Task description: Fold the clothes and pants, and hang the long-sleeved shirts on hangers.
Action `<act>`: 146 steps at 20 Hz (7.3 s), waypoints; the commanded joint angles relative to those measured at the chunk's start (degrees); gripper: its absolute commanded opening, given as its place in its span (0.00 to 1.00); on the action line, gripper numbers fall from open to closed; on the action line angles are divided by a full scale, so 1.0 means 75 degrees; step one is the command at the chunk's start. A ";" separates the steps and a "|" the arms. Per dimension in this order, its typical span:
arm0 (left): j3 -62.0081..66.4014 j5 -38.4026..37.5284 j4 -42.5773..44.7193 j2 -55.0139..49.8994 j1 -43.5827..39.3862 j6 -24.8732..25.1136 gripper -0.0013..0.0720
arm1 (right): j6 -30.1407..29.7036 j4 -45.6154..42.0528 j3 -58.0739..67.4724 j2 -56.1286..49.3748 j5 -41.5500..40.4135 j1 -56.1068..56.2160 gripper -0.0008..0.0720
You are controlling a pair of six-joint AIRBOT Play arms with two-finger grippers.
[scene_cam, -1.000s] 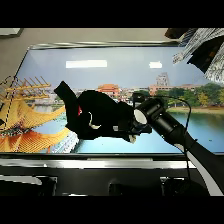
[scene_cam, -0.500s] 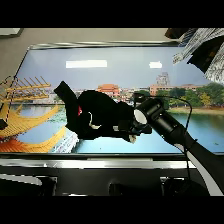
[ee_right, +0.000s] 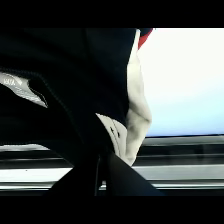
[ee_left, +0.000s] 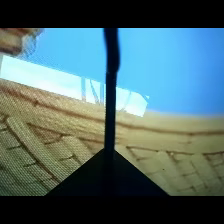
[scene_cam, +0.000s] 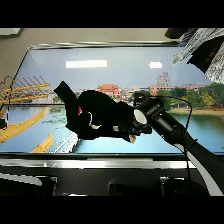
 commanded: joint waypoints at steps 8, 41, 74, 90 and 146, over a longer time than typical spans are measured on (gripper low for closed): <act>0.1801 0.0603 -0.0207 0.1209 -0.0839 -0.1387 0.05 | 0.0128 -0.1475 0.0006 0.0006 0.0396 -0.0012 0.05; -0.3780 -0.3847 -0.1221 0.7137 -0.7146 0.2879 0.05 | 0.0641 -0.1128 0.0338 -0.0533 -0.1486 -0.1719 0.05; -0.3809 -0.3567 -0.1250 0.6117 -0.7679 0.2259 0.05 | -0.0017 -0.1679 0.0405 0.0615 -0.1807 -0.1224 0.05; -0.3555 -0.3841 -0.1786 0.6027 -0.7813 0.2305 0.05 | -0.2506 -0.1644 0.0842 0.0810 -0.2305 -0.1670 0.05; -0.1005 -0.3471 -0.1679 0.3657 -0.9034 0.3395 0.05 | -0.4896 -0.2728 0.3765 0.0871 -0.0306 -0.0003 0.05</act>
